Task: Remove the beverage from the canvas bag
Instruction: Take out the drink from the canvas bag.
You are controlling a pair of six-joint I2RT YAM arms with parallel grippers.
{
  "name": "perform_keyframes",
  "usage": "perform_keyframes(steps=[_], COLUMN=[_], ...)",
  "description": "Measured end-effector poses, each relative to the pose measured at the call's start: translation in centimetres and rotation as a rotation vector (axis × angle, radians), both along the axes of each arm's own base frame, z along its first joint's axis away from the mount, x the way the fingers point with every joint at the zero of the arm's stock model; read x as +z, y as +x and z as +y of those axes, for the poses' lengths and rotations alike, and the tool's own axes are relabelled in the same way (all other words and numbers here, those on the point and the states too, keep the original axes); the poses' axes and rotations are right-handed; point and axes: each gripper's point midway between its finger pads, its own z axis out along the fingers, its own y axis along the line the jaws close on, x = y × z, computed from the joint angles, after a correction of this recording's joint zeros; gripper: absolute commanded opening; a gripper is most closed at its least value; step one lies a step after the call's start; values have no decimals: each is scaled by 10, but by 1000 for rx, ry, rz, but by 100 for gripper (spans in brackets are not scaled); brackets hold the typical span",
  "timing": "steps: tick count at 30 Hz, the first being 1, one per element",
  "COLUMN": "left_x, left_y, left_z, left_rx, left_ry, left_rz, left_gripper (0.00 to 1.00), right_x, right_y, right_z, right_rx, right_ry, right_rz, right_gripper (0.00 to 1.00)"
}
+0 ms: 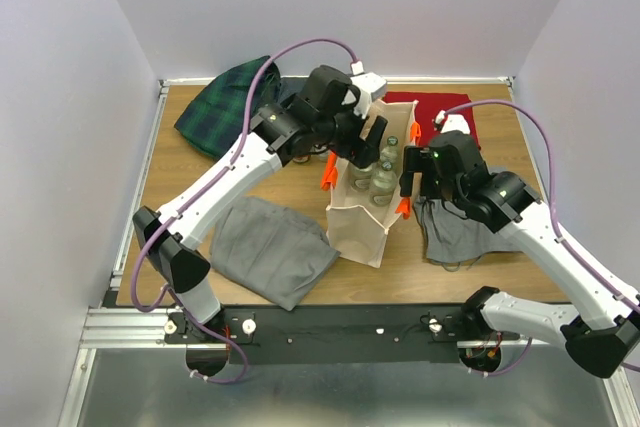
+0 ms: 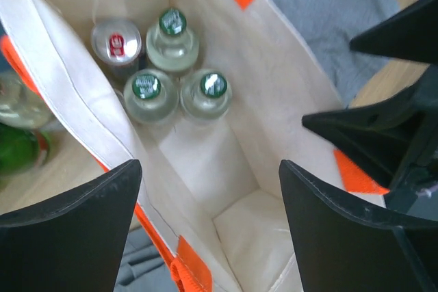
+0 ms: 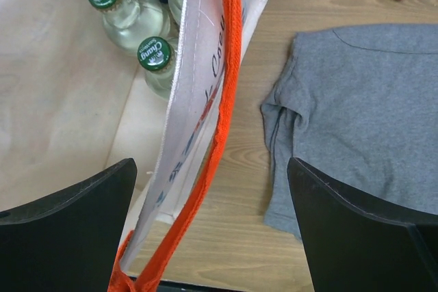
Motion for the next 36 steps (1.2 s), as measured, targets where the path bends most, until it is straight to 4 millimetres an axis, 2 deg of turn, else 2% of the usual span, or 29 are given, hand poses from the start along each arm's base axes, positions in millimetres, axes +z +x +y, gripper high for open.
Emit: perform_keyframes(steps=[3,8,12,17,22,24,25,33,36], left_x=[-21,-43,-62,-78,-81,-81,-81,-66,-55], left_y=[-9,-21,-46,-76,-86,-86,-85,-68,-59], left_z=[1,0,2,6,6,6,5,-4,-12], left_rx=[-6,-7,-21,-39,-43,-40,-39,14,33], left_ry=[48,85,115,130,129,129,129,114,93], left_rz=[42,89,135,185,203,203,201,150,133], left_gripper=[87,82,80,78,80,89,99,99,99], right_x=[-3,-12,-19,-18,-12,-10,-9,2,13], right_y=[-1,-8,-16,-23,-26,-26,-26,-15,-6], right_z=[-1,1,3,2,0,-1,-1,-9,-9], right_rx=[7,46,81,101,102,99,96,33,15], right_ry=[-16,-41,-55,-52,-43,-42,-41,-48,-33], right_rz=[10,66,118,140,131,123,118,44,-13], right_gripper=[100,100,100,100,100,100,100,100,100])
